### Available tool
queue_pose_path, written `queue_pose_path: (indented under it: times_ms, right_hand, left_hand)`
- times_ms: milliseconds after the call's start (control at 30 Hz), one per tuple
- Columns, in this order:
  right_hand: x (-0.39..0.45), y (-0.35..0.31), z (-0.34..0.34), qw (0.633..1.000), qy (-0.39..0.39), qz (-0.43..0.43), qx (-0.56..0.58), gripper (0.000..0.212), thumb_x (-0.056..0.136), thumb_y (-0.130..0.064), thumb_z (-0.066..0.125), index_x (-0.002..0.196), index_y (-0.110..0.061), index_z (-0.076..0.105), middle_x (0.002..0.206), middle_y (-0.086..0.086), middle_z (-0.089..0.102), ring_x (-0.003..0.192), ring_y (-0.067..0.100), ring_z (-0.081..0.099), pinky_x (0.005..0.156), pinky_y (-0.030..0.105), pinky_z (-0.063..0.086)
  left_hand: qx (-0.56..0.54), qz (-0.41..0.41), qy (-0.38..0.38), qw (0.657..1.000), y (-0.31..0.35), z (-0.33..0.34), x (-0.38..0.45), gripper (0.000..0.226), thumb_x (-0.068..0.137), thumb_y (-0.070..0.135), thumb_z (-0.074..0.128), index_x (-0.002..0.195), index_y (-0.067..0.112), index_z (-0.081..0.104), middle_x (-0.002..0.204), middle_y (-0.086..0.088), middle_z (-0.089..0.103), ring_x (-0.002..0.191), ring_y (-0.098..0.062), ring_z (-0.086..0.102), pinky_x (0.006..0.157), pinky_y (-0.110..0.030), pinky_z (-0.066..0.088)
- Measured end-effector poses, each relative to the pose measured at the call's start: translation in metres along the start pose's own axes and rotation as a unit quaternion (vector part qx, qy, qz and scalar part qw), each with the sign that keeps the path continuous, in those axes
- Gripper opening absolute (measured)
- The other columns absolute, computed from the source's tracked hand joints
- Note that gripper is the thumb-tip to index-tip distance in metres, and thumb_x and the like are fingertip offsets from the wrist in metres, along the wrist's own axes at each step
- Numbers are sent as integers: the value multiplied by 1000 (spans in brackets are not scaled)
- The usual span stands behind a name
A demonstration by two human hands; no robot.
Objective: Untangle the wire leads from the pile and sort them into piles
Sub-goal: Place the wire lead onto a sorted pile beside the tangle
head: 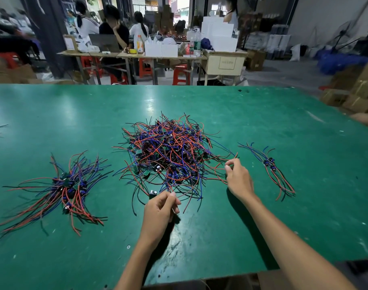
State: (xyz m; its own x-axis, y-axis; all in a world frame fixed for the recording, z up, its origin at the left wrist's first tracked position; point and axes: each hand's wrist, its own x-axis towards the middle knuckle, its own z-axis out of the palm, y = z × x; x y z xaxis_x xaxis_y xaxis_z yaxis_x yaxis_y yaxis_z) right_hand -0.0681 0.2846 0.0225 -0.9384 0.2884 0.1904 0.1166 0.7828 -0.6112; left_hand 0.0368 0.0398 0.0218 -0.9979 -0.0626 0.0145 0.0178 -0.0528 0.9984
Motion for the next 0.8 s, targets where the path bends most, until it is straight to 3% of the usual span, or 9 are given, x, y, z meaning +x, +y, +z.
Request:
queue_pose_path:
  times_ms: [100,167,333,600,667,733,800]
  right_hand:
    - [-7,-4,-2,997,-68,-12,-43,59,92,-56,64,133,-17,50,114,2,63,113,26,56,97,43,45]
    - [-16,-2,-1,996,-81,-25,-34,70,86,-51,73,139,-15,46,115,2,60,115,26,55,100,44,44]
    - [-22,-1,-1,997,-68,-14,28,56,91,-18,74,139,-13,46,84,-3,69,98,28,66,90,41,51]
    - [-32,-15,-10,973,-137,-91,-159,37,98,-9,59,133,-16,48,111,6,66,108,25,58,85,38,47]
    - [-40,-5,-16,982,-124,-102,-99,31,100,-8,55,128,-20,58,108,2,65,104,21,56,80,34,39]
    - [-46,2,-24,991,-114,-65,15,27,102,-10,54,114,-26,72,85,-10,65,82,13,55,71,31,37]
    - [-52,-3,-31,975,-144,-19,166,30,104,-9,52,99,-27,76,62,-15,56,65,10,49,68,29,43]
  left_hand:
    - [-13,0,1,1000,3,1,-2,32,102,15,56,76,-3,64,60,-12,56,42,-8,40,41,-13,34]
    - [-15,0,-1,1000,4,1,-2,32,102,15,55,76,-3,63,60,-12,56,43,-8,40,41,-13,34]
    - [-4,0,-2,1000,2,-1,-1,33,102,18,56,76,1,65,60,-10,57,45,-10,41,42,-14,36]
    - [3,1,-5,1000,-3,-2,-1,34,102,20,56,75,4,66,61,-10,59,45,-11,42,42,-15,37]
    - [0,7,-5,1000,-3,-3,0,33,102,20,57,74,5,66,61,-11,58,47,-14,40,42,-15,35]
    - [-1,15,-9,1000,-1,-4,1,33,101,22,58,74,6,68,62,-12,59,47,-14,39,42,-16,31]
    - [4,27,-16,1000,1,-4,2,33,99,23,60,73,8,71,62,-16,59,45,-14,39,41,-18,30]
